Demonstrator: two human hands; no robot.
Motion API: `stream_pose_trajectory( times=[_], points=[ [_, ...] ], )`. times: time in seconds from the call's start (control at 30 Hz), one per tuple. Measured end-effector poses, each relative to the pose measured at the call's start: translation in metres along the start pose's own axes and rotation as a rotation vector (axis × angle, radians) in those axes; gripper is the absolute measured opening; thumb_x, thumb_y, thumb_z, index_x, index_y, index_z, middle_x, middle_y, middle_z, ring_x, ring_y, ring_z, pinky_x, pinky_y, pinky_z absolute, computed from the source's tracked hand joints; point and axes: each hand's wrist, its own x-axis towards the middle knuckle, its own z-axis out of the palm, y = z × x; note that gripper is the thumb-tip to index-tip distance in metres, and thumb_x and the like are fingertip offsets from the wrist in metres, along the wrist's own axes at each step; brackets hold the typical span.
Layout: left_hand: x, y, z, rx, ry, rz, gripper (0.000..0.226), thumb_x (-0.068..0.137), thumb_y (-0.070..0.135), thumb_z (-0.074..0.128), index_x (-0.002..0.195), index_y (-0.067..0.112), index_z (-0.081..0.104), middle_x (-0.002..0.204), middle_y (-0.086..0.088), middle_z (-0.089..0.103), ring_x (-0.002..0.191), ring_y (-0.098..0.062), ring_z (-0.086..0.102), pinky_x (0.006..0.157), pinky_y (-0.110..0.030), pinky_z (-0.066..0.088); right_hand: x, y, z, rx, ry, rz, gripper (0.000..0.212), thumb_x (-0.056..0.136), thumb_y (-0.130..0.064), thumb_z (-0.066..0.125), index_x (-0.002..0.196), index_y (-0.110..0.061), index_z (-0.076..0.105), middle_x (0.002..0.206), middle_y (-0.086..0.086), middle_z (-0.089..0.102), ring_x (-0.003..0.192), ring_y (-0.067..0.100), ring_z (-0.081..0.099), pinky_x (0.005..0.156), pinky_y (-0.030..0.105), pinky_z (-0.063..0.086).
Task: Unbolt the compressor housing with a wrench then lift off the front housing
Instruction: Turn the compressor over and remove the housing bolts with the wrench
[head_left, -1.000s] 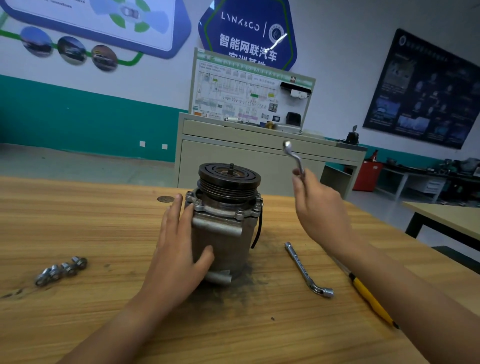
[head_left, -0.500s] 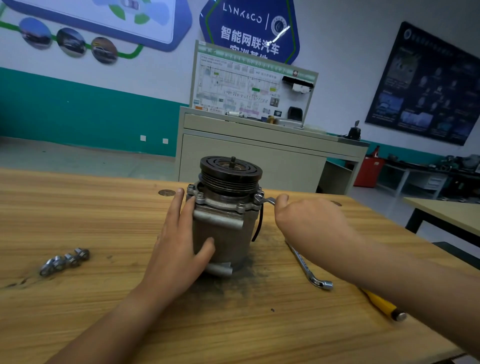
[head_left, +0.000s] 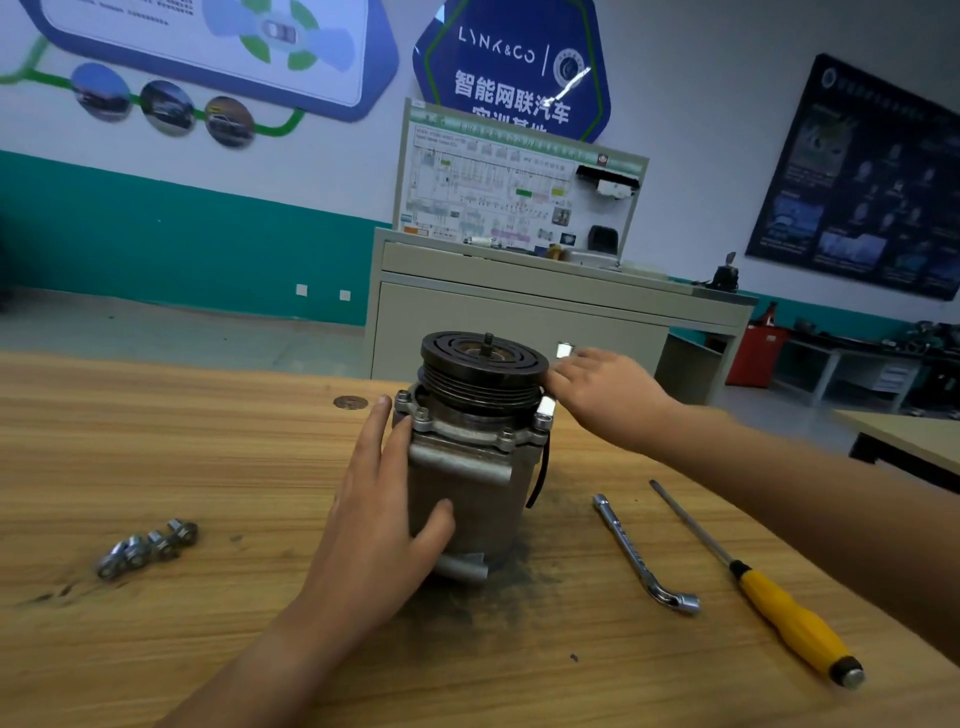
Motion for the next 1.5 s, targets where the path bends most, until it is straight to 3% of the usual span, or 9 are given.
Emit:
stream_pose_trajectory(
  times=[0.1,0.23,0.3,0.4,0.5,0.67,0.83,1.03,1.5],
  points=[
    [-0.001,0.0,0.0,-0.012,-0.01,0.001,0.082,0.088,0.034,0.057,0.149,0.024,0.003,0.137,0.038,-0.027,0.139,0.003,-0.005,0.116,-0.031,0.017,-0.007,0.002,0.008,0.052,0.192,0.027,0.048,0.052,0.005,0.086,0.096,0.005,0.068,0.085,0.019,0.071,0.073,0.03,0.07,0.068,0.042,0.057],
    [-0.001,0.001,0.0,0.014,-0.002,0.01,0.081,0.088,0.034,0.057,0.149,0.023,0.005,0.137,0.036,-0.025,0.137,0.005,-0.006,0.116,-0.031,0.016,-0.032,-0.013,-0.003,0.574,0.344,0.504,0.032,0.092,-0.01,0.053,0.122,0.001,0.052,0.078,0.009,0.06,0.062,0.018,0.056,0.053,0.032,0.043],
    [0.0,0.001,-0.001,0.018,0.008,0.011,0.079,0.088,0.034,0.057,0.149,0.022,0.008,0.135,0.037,-0.026,0.135,0.007,-0.007,0.115,-0.029,0.014,-0.052,-0.024,-0.012,0.734,0.503,0.592,0.031,0.094,-0.008,0.044,0.123,0.004,0.049,0.063,-0.002,0.046,0.047,0.003,0.037,0.043,0.023,0.029],
    [-0.001,0.001,-0.001,0.016,0.003,0.012,0.08,0.088,0.033,0.056,0.149,0.022,0.007,0.136,0.037,-0.025,0.137,0.005,-0.007,0.115,-0.031,0.015,-0.078,-0.04,-0.027,0.599,0.334,0.526,0.034,0.094,-0.011,0.045,0.128,-0.005,0.048,0.061,-0.005,0.046,0.045,0.005,0.037,0.04,0.019,0.028],
    [-0.001,0.001,-0.001,0.01,-0.003,0.007,0.08,0.088,0.033,0.057,0.149,0.023,0.006,0.137,0.036,-0.023,0.138,0.003,-0.005,0.115,-0.032,0.016,-0.084,-0.042,-0.03,0.436,0.023,0.556,0.047,0.096,-0.02,0.041,0.139,-0.027,0.024,0.078,-0.006,0.05,0.062,0.013,0.048,0.048,0.023,0.035],
    [-0.001,0.001,0.0,0.009,0.022,0.006,0.079,0.087,0.031,0.059,0.149,0.021,0.011,0.146,0.031,-0.017,0.131,0.009,-0.005,0.112,-0.028,0.016,-0.081,-0.051,-0.032,0.283,-0.118,0.529,0.058,0.098,-0.017,0.037,0.143,-0.027,0.001,0.076,-0.005,0.039,0.057,0.012,0.038,0.041,0.02,0.02],
    [-0.001,0.001,0.002,0.011,0.017,0.0,0.079,0.087,0.03,0.059,0.149,0.022,0.01,0.144,0.034,-0.018,0.131,0.009,-0.006,0.112,-0.029,0.016,-0.065,-0.052,-0.046,0.256,-0.24,0.462,0.06,0.09,-0.004,0.044,0.14,-0.017,0.013,0.063,-0.003,0.031,0.05,0.012,0.033,0.04,0.022,0.023],
    [-0.002,0.002,0.001,-0.012,0.027,-0.004,0.079,0.086,0.028,0.059,0.149,0.022,0.012,0.144,0.035,-0.015,0.135,0.006,-0.002,0.112,-0.032,0.019,-0.047,-0.043,-0.072,0.165,-0.305,0.35,0.028,0.091,-0.006,0.041,0.117,-0.013,0.045,0.061,-0.004,0.027,0.048,0.01,0.025,0.04,0.023,0.02],
    [-0.002,0.003,0.0,-0.016,0.027,0.0,0.077,0.087,0.026,0.059,0.148,0.02,0.013,0.148,0.028,-0.013,0.14,-0.005,0.006,0.11,-0.029,0.02,-0.042,-0.002,-0.035,0.069,-0.258,0.17,0.034,0.098,-0.016,0.035,0.131,-0.018,0.035,0.065,-0.004,0.043,0.051,0.01,0.039,0.044,0.022,0.03]
  ],
)
